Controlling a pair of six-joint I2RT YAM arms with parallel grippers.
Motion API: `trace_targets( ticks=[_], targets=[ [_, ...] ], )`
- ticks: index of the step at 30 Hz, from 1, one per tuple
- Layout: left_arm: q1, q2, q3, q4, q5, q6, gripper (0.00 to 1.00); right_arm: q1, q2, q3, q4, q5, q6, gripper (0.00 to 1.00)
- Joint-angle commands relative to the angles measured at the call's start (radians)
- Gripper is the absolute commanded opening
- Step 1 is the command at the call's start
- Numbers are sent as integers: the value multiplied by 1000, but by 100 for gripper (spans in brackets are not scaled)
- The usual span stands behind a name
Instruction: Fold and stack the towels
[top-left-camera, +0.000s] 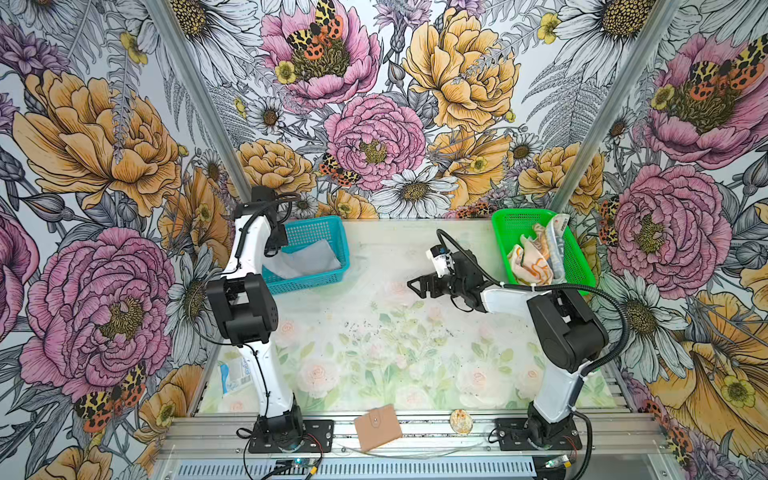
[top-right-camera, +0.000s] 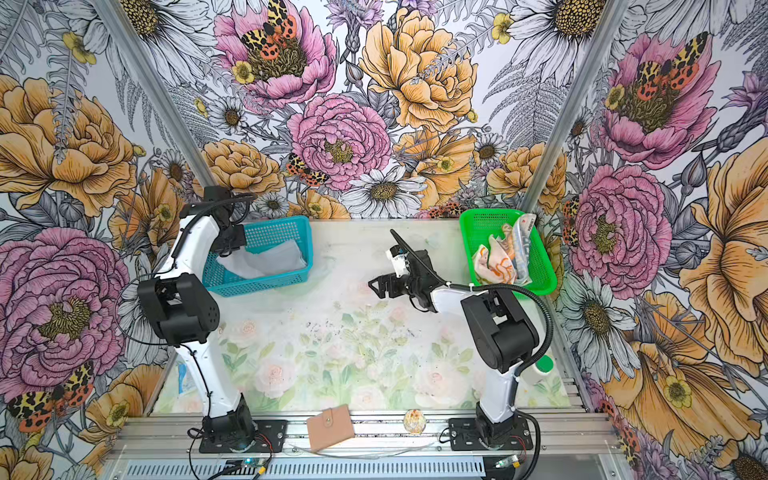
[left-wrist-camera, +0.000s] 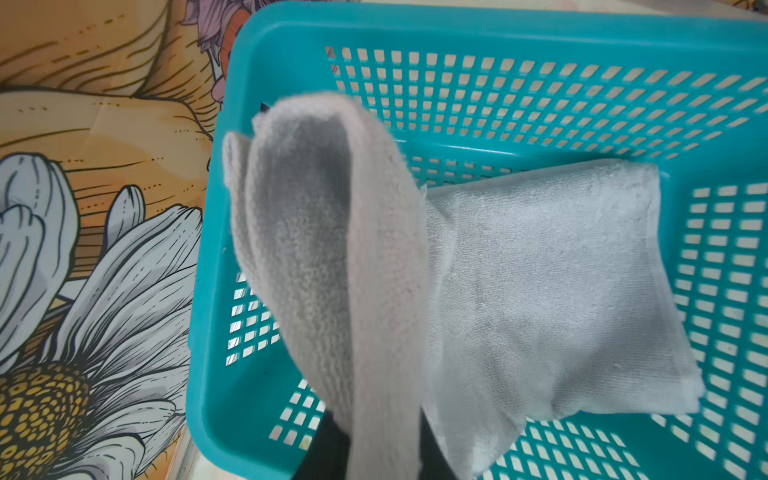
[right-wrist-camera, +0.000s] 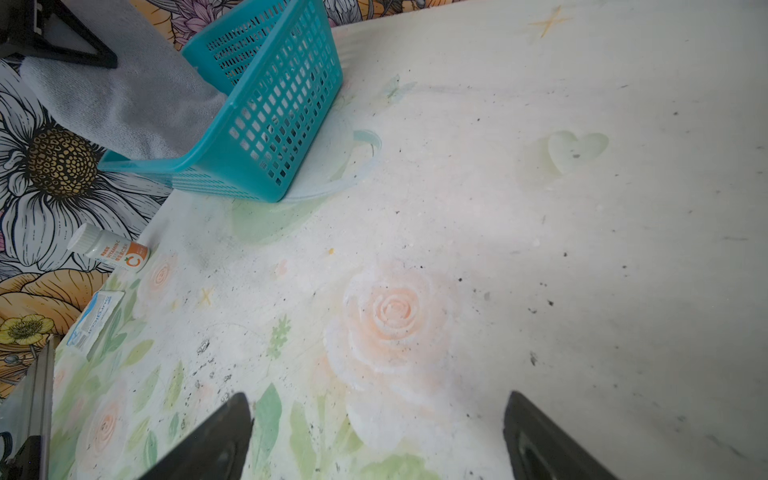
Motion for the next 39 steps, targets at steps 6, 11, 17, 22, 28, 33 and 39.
trace_targets(
  ticks=[6,11,17,22,28,33,39],
  targets=[
    [14,-26,29,-5,-39,-78,31,9,23,31,5,-23,-10,96],
    [17,-102,-32,2,-111,-175,55,9,24,33,6,-25,-11,96],
    [-39,-279,-166,169,-223,-243,60,11,24,32,6,-27,-11,96],
    [-142,-254,-170,210,-226,-212,62,12,22,32,3,-25,-15,96],
    [-213,-84,-163,215,-115,-274,63,12,22,33,3,-25,-17,96],
    [-242,-2,-141,256,-56,-344,65,12,24,34,3,-25,-17,96],
    [-263,83,-112,305,-5,-446,68,14,25,35,1,-28,-15,96]
  ],
)
